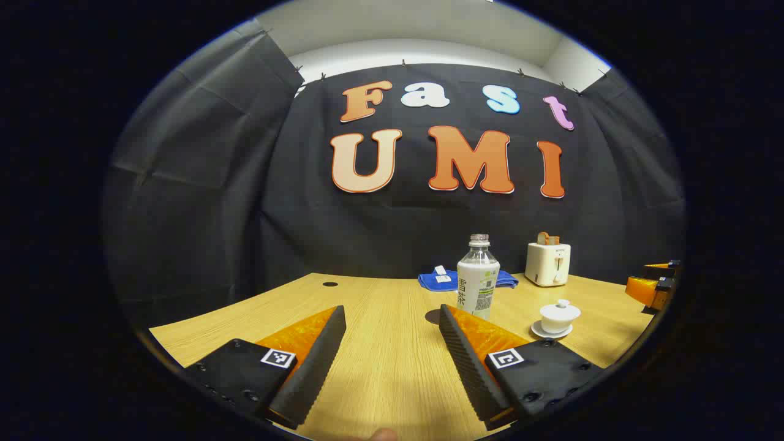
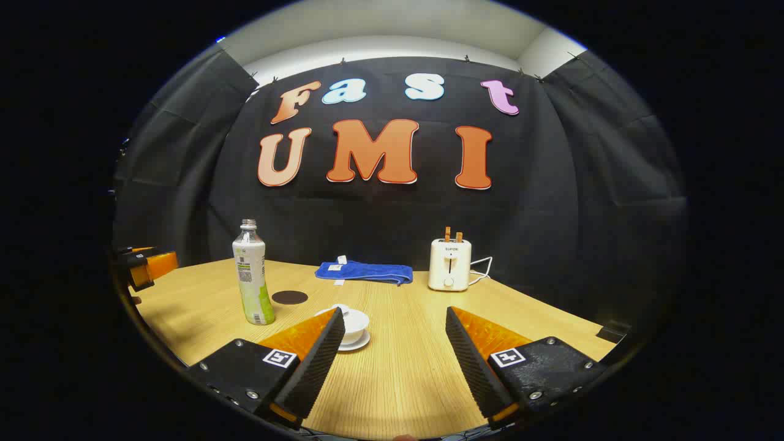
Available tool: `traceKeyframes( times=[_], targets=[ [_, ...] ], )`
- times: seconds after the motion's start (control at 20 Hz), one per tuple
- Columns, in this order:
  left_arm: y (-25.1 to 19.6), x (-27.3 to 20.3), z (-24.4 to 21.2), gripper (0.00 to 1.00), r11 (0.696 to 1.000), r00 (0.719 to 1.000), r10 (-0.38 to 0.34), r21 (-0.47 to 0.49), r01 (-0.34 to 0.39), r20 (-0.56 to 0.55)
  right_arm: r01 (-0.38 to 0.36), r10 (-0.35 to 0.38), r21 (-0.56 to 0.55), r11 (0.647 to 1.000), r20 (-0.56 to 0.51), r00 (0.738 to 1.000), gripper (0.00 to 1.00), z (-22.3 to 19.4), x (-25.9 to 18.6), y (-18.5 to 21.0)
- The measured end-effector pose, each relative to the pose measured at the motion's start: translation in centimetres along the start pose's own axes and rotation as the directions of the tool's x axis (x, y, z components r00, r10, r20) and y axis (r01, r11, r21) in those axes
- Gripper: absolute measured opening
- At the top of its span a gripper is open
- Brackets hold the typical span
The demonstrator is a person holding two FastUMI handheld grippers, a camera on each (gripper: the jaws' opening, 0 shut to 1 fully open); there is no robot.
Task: Open the teacup lid with one hand, grasp the water bottle and pour water into the teacup with the other hand; after pouring, place the water bottle on the coaster and then close the teacup lid.
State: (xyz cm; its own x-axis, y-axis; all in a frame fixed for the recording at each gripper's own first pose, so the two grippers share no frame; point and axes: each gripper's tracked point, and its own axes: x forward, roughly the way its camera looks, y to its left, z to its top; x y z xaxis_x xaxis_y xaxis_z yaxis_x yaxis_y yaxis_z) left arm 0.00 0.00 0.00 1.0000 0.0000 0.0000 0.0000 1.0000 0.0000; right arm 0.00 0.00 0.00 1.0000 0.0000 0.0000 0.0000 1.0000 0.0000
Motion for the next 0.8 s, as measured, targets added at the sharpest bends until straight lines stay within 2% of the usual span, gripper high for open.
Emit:
traceKeyframes(
  times=[0.45,0.6,0.8],
  targets=[
    [0.5,0.4,-0.5,0.98,0.999,1.0,0.026,-0.022,-0.026,-0.005,0.005,-0.005,0.007,1.0,-0.026,1.0,0.99,-0.8,0.4,0.1],
    [0.6,1.0,-0.8,0.98,0.999,0.999,0.047,-0.001,-0.047,-0.007,0.043,-0.043,-0.006,0.999,-0.034,0.998,0.99,-1.0,1.0,-0.4],
    [-0.4,1.7,0.0,0.98,0.999,0.999,0.036,0.027,-0.036,0.004,0.013,-0.012,0.012,1.0,-0.049,0.999,0.99,-1.2,1.5,1.2]
  ],
)
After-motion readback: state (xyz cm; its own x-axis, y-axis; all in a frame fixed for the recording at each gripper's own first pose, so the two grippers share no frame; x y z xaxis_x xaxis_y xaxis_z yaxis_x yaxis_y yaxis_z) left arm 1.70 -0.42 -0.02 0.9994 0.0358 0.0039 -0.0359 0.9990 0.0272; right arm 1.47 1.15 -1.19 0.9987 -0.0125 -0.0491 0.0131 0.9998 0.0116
